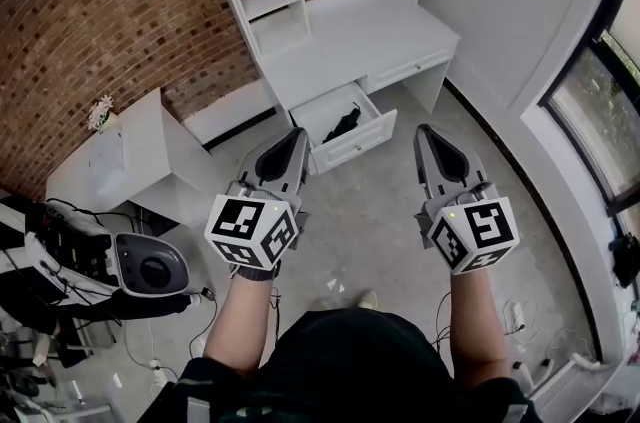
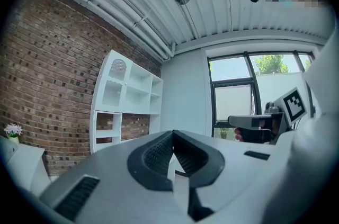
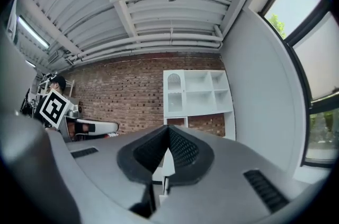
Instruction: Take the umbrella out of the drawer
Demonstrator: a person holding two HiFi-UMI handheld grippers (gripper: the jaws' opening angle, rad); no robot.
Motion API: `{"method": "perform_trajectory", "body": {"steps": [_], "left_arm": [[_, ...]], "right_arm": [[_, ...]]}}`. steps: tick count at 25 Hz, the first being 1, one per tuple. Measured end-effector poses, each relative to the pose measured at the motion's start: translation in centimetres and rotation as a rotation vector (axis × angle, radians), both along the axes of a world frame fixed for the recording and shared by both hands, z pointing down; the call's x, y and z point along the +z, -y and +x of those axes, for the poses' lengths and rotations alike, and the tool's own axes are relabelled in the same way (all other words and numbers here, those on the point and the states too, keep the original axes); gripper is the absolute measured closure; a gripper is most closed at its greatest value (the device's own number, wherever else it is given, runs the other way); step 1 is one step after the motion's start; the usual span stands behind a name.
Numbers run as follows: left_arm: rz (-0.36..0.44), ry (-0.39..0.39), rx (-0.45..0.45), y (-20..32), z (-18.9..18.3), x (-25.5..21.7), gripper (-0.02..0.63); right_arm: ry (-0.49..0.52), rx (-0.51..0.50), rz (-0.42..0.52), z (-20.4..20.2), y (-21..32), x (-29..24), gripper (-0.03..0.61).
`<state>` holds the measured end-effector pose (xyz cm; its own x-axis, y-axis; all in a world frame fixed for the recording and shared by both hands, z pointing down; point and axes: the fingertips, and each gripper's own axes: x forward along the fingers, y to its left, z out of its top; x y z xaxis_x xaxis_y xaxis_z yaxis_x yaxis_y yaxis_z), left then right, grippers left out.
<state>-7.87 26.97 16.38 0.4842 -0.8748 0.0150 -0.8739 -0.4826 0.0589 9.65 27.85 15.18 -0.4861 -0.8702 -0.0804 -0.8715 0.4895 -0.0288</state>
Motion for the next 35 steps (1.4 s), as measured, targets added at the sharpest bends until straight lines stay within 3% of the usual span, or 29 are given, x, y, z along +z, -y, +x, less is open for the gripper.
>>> {"method": "perform_trajectory", "body": {"steps": [22,35], "left_arm": [[-0.025,0.033,0.012,4.2,6.6,2.9,0.607],[-0.08,0.034,0.08,20.6,-0.6,6.4,0.607]], "right_arm": [[0.041,0.002,-0.002,6.3,3.8,2.3,0.575],[0.005,0.042,-0.049,-3.0,19.5,4.0,0.575]]}}
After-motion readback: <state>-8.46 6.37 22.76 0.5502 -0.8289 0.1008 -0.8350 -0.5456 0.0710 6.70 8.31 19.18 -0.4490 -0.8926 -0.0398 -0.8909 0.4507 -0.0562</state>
